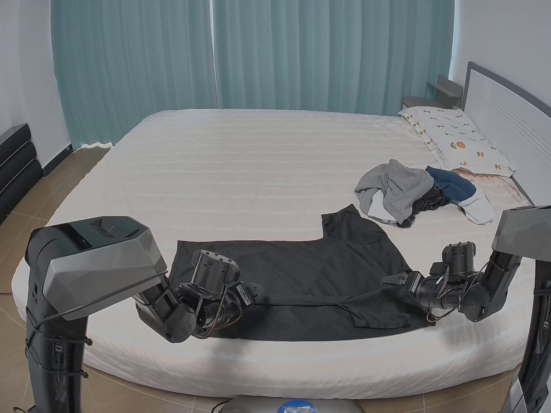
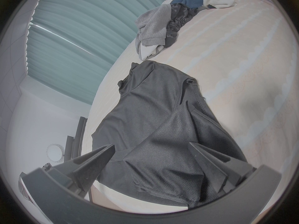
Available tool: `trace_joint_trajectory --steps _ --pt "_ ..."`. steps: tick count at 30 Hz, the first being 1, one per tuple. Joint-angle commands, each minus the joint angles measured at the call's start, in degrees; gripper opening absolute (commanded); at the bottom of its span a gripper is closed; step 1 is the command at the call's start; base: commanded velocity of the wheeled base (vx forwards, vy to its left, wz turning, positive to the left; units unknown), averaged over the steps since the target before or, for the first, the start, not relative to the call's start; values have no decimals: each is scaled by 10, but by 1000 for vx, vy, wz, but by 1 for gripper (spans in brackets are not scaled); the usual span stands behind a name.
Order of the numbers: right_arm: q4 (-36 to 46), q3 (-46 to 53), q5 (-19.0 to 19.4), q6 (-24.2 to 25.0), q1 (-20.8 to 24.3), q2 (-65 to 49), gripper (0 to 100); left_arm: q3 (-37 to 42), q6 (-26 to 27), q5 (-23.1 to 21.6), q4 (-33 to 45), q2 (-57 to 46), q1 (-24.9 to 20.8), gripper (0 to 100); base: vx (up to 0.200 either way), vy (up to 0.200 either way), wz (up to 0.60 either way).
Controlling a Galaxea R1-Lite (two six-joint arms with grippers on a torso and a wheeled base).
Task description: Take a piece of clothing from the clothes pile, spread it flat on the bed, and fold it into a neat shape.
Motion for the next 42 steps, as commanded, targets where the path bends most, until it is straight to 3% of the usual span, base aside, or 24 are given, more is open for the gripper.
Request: trace_joint_trajectory --steps 1,7,23,30,36,42 --pt "0 0 0 0 0 1 100 -14 6 2 0 15 9 100 0 0 0" --pt "0 0 0 0 0 1 100 -65 22 32 7 43 51 100 0 0 0" --pt "0 -1 0 0 0 1 100 -122 18 35 9 51 147 100 0 0 0" --pt "0 -1 0 0 0 1 100 -146 -4 33 9 48 212 100 0 0 0" --pt "0 -1 0 0 0 1 100 -138 -17 17 11 44 247 100 0 0 0" --pt "-5 -1 0 1 -1 1 100 -86 -13 -55 10 16 257 100 0 0 0"
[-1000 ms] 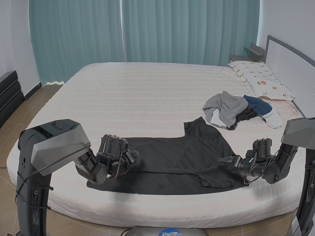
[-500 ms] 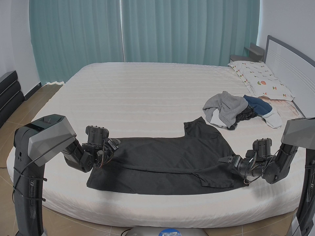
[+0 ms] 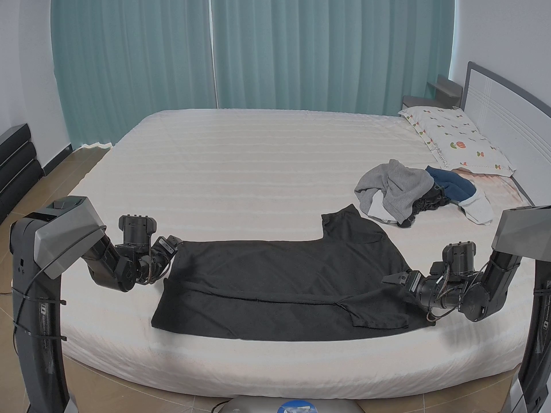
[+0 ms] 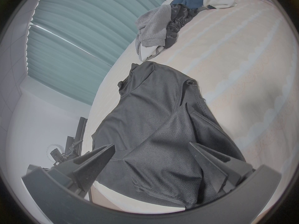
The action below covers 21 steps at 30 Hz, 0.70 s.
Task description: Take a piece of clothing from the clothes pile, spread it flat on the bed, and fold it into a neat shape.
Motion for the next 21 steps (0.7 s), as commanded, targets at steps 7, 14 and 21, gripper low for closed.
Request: trace_joint_trajectory --steps 7,14,21 --pt "-2 -1 0 0 0 0 100 78 15 -93 -3 -50 4 100 0 0 0" --pt "-2 -2 -1 0 0 -2 100 105 57 -81 -4 -53 2 100 0 0 0" --pt "-2 -2 -1 0 -6 -7 100 117 72 -74 -4 -51 -1 100 0 0 0"
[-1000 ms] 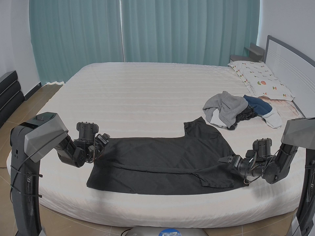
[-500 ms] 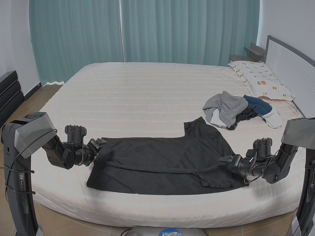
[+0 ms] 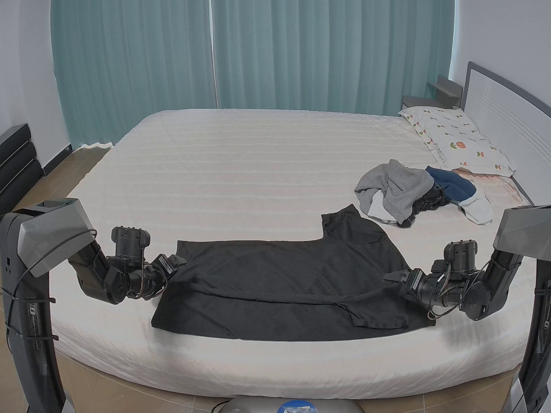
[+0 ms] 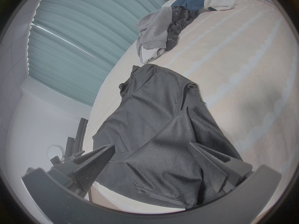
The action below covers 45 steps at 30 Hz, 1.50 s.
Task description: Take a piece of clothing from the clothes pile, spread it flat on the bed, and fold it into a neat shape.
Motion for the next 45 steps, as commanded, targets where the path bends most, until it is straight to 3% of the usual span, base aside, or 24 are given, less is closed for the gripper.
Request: trace_joint_trajectory --steps 1,4,5,10,18,26,31,37,45 --pt "0 1 0 0 -1 -4 100 4 0 1 0 0 -2 100 0 0 0" --pt "-3 1 0 0 -1 -4 100 3 0 0 0 2 -2 100 0 0 0" --pt "-5 1 -1 0 -1 -4 100 2 0 0 0 2 -2 0 0 0 0" --pt "-21 2 -6 -2 -5 -10 100 8 0 3 1 -3 -2 0 0 0 0" --pt "-51 -16 -50 -9 -7 -3 100 50 -1 10 1 -41 3 0 0 0 0" --pt "-50 -47 -50 -16 -17 25 100 61 -2 11 2 -62 3 0 0 0 0" --pt "-53 -54 -49 -53 -21 52 100 65 -2 11 1 -62 3 0 0 0 0" --pt "-112 -54 -48 -83 -20 91 100 65 -4 10 2 -62 3 0 0 0 0" --pt "-126 -54 -43 -100 -21 100 100 67 -5 10 1 -62 3 0 0 0 0"
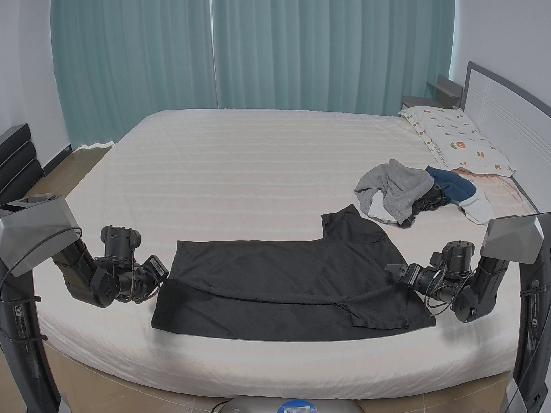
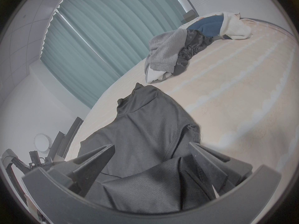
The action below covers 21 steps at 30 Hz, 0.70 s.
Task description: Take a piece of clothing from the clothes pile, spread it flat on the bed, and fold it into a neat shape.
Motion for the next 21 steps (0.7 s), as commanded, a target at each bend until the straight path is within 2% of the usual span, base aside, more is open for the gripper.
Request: trace_joint_trajectory --steps 1,6,7,14,21 --pt "-1 1 1 -2 0 13 100 0 -1 0 0 0 0 0 0 0 0" --pt "-17 4 0 -12 -1 22 100 0 -1 0 0 1 0 0 0 0 0" --pt "-23 6 0 -19 -2 25 0 0 -1 0 0 0 0 0 0 0 0" --pt "-36 29 1 -59 -21 25 0 0 -1 0 1 1 0 0 0 0 0" --pt "-61 44 2 -55 -23 19 0 1 -1 0 2 -1 0 0 0 0 0"
